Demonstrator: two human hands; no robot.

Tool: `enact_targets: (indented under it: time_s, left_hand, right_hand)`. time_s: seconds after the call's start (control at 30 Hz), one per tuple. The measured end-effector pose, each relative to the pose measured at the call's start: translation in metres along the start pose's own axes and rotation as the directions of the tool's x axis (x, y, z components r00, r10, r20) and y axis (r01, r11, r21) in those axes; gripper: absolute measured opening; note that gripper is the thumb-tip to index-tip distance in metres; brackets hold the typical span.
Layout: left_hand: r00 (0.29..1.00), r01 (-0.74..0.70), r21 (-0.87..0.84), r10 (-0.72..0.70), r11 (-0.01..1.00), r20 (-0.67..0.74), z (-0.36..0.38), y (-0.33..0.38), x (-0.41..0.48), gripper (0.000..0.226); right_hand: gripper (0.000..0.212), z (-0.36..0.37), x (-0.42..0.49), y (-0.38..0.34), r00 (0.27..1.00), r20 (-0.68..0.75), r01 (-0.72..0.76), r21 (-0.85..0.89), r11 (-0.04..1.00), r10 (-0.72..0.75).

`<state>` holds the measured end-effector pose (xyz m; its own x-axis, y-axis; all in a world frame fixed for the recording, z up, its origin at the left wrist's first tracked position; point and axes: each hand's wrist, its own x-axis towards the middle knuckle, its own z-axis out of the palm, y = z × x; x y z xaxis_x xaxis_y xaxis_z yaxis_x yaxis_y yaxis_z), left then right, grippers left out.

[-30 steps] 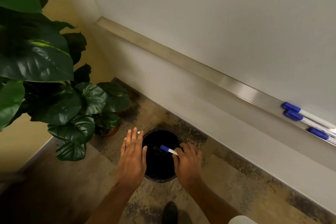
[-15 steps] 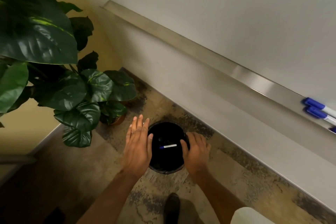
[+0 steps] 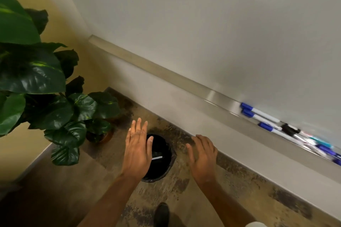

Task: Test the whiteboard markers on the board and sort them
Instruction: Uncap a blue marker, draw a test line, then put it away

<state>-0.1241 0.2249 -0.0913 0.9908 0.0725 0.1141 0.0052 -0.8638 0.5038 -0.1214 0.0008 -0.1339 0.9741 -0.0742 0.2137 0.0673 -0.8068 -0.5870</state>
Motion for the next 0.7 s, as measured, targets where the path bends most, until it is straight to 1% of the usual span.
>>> enact_targets:
  time_s: [0.13, 0.33, 0.43, 0.5, 0.6, 0.7]
  left_hand:
    - [0.995, -0.099, -0.038, 0.098, 0.994, -0.005, 0.003, 0.056, 0.007, 0.057]
    - [0.97, -0.236, -0.114, 0.242, 0.965, 0.036, 0.02, 0.133, 0.026, 0.057]
    - [0.953, -0.286, -0.136, 0.297, 0.948, 0.061, 0.033, 0.165, 0.035, 0.058]
    - [0.943, -0.312, -0.122, 0.323, 0.942, 0.078, 0.044, 0.183, 0.041, 0.058]
    - [0.929, -0.352, -0.076, 0.358, 0.933, 0.093, 0.06, 0.205, 0.048, 0.058]
    - [0.921, -0.364, -0.057, 0.368, 0.93, 0.127, 0.073, 0.223, 0.055, 0.059]
  right_hand:
    - [0.029, -0.049, 0.011, 0.011, 0.994, -0.109, 0.011, 0.033, 0.999, -0.007]
    - [0.029, -0.116, 0.034, 0.05, 0.965, -0.259, -0.024, 0.004, 1.0, 0.024]
    - [0.031, -0.141, 0.045, 0.077, 0.953, -0.298, -0.064, -0.033, 0.997, 0.052]
    - [0.032, -0.153, 0.052, 0.095, 0.947, -0.315, -0.088, -0.063, 0.994, 0.064]
    - [0.03, -0.167, 0.059, 0.117, 0.946, -0.31, -0.129, -0.097, 0.987, 0.093]
    - [0.031, -0.174, 0.064, 0.135, 0.947, -0.28, -0.192, -0.107, 0.976, 0.155]
